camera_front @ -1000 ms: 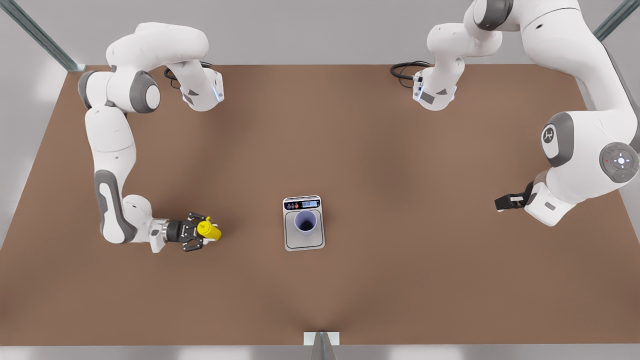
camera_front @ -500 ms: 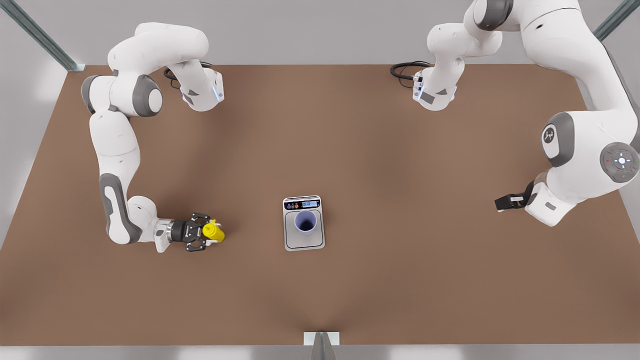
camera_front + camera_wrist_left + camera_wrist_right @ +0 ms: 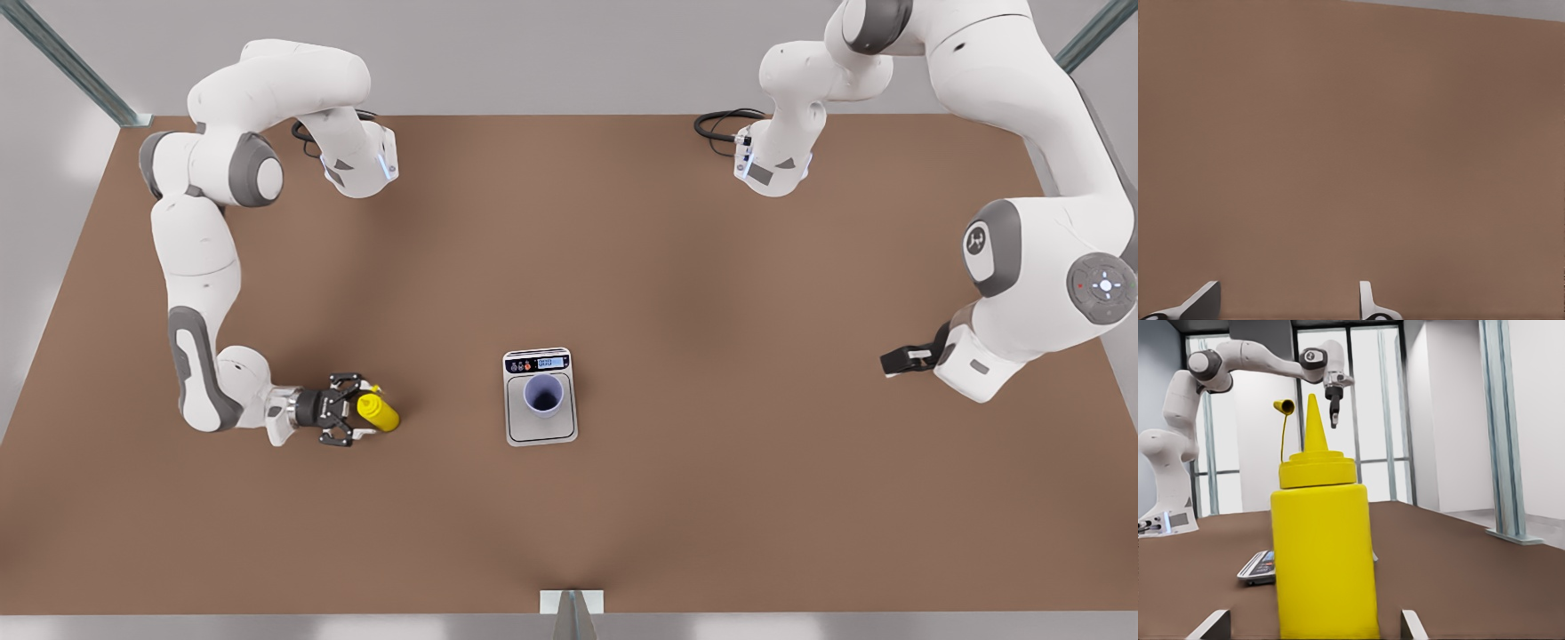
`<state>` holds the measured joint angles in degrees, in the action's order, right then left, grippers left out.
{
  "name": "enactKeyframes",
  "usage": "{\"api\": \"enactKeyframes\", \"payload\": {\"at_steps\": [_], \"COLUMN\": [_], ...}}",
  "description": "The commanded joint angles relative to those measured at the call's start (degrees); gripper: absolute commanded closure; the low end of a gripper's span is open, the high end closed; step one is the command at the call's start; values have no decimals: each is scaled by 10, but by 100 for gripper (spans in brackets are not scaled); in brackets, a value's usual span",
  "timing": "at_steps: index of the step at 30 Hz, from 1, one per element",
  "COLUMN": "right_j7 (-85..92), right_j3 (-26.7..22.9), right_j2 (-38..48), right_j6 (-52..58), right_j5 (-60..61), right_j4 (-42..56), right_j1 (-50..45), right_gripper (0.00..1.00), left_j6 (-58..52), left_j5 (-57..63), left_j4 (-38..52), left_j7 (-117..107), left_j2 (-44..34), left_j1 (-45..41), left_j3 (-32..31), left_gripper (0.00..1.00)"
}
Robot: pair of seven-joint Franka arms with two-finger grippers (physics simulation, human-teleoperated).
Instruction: Move cup to the weight, pick up sauce bottle, pour sauce
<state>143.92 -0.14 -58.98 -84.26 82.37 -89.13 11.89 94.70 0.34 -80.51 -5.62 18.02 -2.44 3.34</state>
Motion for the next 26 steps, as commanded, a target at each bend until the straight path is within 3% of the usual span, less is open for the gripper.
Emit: {"api": "enactKeyframes", "payload": {"at_steps": [1, 6, 8, 10, 13, 15, 16, 18, 20, 23, 26], "right_j7": [-1, -4, -16, -200, -608, -839, -934, -1108, -1211, -1288, -1311], "right_j3": [0, -5, -28, -80, -81, -84, -80, -79, -65, -58, -54], "right_j2": [1, 3, 10, 52, 73, 107, 156, 304, 390, 489, 508], "right_j6": [3, 27, 36, 58, 44, -20, -74, -165, -155, -128, -116], "right_j5": [-2, -44, -91, -192, -322, -436, -529, -675, -739, -761, -761], "right_j4": [0, -1, 4, 93, 263, 302, 287, 146, 101, 39, 30], "right_j1": [1, 35, 53, 52, 26, -20, -49, -101, -116, -129, -129], "right_gripper": [0, 0, 0, 0, 0, 0, 0, 0, 0, 0, 0], "left_j6": [0, 0, 0, 0, 0, 0, 0, 0, 0, 0, -1], "left_j5": [0, 0, 0, 0, 0, 0, 0, 0, 0, 0, 0], "left_j4": [0, 0, 0, 0, 0, 0, 0, 0, -1, -1, -1], "left_j7": [-1, -5, -5, -5, -5, -5, -5, -5, -5, -5, -5], "left_j2": [0, 0, 0, 1, 1, 1, 1, 1, 1, 1, 1], "left_j1": [0, -1, -1, -1, -1, -1, -1, -1, -1, -2, -2], "left_j3": [-1, 0, -1, -1, -1, -1, -1, -1, -1, -1, -1], "left_gripper": [0, 0, 0, 0, 0, 0, 0, 0, 0, 0, 0]}}
